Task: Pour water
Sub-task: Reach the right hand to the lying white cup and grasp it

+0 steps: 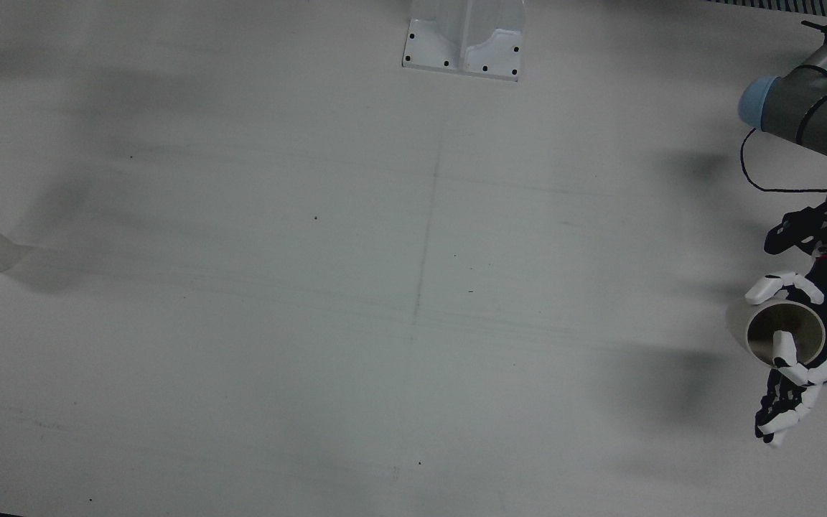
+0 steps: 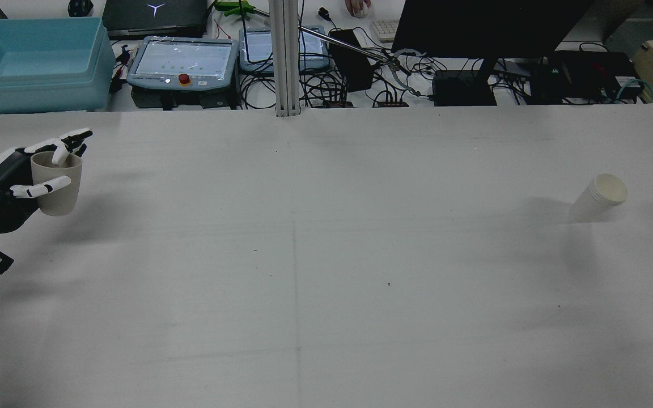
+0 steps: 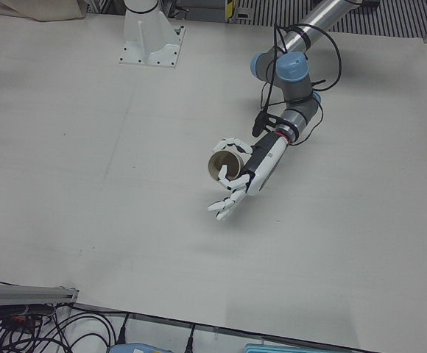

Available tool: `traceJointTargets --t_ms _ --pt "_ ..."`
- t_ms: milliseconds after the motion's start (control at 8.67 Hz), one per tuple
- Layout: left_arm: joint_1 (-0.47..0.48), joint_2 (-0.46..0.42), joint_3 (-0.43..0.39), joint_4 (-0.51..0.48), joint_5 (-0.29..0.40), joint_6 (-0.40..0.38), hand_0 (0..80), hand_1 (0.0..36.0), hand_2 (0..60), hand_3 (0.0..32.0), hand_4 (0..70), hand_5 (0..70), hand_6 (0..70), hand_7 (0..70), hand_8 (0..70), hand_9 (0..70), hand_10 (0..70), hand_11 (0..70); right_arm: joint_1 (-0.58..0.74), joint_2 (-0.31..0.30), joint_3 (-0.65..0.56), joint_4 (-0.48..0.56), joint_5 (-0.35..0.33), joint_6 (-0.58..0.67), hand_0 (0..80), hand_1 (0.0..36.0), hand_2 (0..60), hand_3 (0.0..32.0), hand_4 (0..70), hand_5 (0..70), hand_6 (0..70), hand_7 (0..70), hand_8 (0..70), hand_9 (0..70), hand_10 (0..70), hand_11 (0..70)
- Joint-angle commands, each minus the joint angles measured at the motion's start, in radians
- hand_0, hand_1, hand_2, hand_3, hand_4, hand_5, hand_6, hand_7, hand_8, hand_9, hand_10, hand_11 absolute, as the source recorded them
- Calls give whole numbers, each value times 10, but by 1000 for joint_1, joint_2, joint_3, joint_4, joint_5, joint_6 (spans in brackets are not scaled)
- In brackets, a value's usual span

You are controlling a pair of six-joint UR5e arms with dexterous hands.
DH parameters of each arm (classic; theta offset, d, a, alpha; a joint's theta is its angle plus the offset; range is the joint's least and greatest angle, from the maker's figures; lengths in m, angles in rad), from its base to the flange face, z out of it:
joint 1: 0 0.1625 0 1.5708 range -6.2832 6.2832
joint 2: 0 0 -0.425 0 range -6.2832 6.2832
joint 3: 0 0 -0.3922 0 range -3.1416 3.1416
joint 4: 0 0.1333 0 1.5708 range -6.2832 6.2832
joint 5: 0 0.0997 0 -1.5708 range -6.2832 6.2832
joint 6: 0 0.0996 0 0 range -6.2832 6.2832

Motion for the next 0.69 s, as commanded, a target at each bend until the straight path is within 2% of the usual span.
traceJointTargets --t_ms 0,115,231,346,462,577 --pt "28 -22 -15 7 -115 34 370 360 600 0 337 700 67 186 39 73 28 55 -24 67 -283 228 -9 -78 379 58 296 0 335 407 320 339 361 492 322 458" --pt "30 -35 -20 7 -113 34 376 360 600 0 344 700 71 194 39 73 27 54 -23 67 -397 378 -7 -67 391 69 302 0 325 397 316 343 345 474 306 439" --pt "28 -42 -23 12 -110 34 387 360 600 0 348 700 75 199 39 73 25 52 -14 61 -419 426 -6 -49 405 79 307 0 343 425 319 361 321 448 270 391" --pt "40 -43 -21 20 -112 35 390 360 600 0 348 700 75 198 36 69 24 50 -20 60 -444 427 -9 -58 412 90 235 0 260 263 211 224 119 177 154 228" --pt "63 -63 -12 32 -115 34 387 360 600 0 345 700 74 195 35 66 25 51 -31 151 -585 433 -6 -137 417 106 118 0 88 0 51 2 1 0 5 13" --pt "83 -80 -1 49 -116 40 382 360 600 0 342 700 70 186 33 63 26 51 -55 260 -738 462 -4 -165 422 116 64 0 0 0 0 0 0 0 0 0"
